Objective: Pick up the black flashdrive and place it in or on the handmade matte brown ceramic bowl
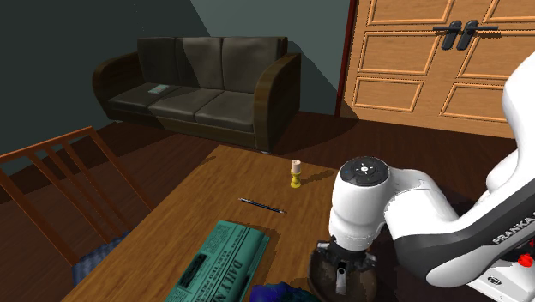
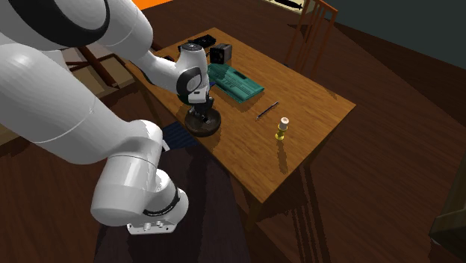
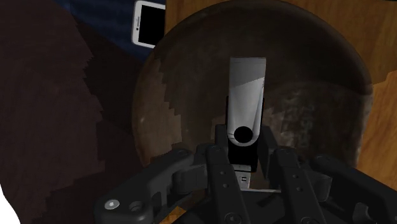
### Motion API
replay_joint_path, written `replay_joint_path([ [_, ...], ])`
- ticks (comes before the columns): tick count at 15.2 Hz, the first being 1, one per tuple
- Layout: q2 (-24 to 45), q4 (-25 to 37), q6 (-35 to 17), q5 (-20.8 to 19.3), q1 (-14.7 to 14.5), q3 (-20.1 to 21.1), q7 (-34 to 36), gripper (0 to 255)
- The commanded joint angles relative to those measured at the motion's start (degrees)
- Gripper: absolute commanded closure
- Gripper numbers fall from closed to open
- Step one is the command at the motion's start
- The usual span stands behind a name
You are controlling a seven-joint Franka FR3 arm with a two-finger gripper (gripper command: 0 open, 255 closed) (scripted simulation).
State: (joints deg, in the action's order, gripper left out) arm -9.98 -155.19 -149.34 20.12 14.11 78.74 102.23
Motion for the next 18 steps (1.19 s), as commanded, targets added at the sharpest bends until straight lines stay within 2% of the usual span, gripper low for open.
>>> replay_joint_path([
  [1,0.5,0.0,-0.5,-0.7,0.9,0.8,0.5,255],
  [6,0.5,0.0,-0.5,-0.7,0.9,0.8,0.4,255],
  [7,0.5,0.0,-0.5,-0.7,0.9,0.8,0.4,0],
  [12,0.5,0.0,-0.5,-0.7,0.9,0.8,0.4,0],
  [13,-3.1,0.5,2.9,3.6,-5.5,-5.2,-2.7,0],
  [14,-6.2,1.0,6.2,6.2,-9.6,-9.3,-4.6,0],
  [15,-9.0,1.6,9.4,8.0,-12.4,-12.3,-6.0,0],
  [16,-11.0,2.1,11.8,9.0,-14.1,-14.3,-6.8,0],
  [18,-11.0,2.1,11.8,9.0,-14.1,-14.3,-6.8,0],
])
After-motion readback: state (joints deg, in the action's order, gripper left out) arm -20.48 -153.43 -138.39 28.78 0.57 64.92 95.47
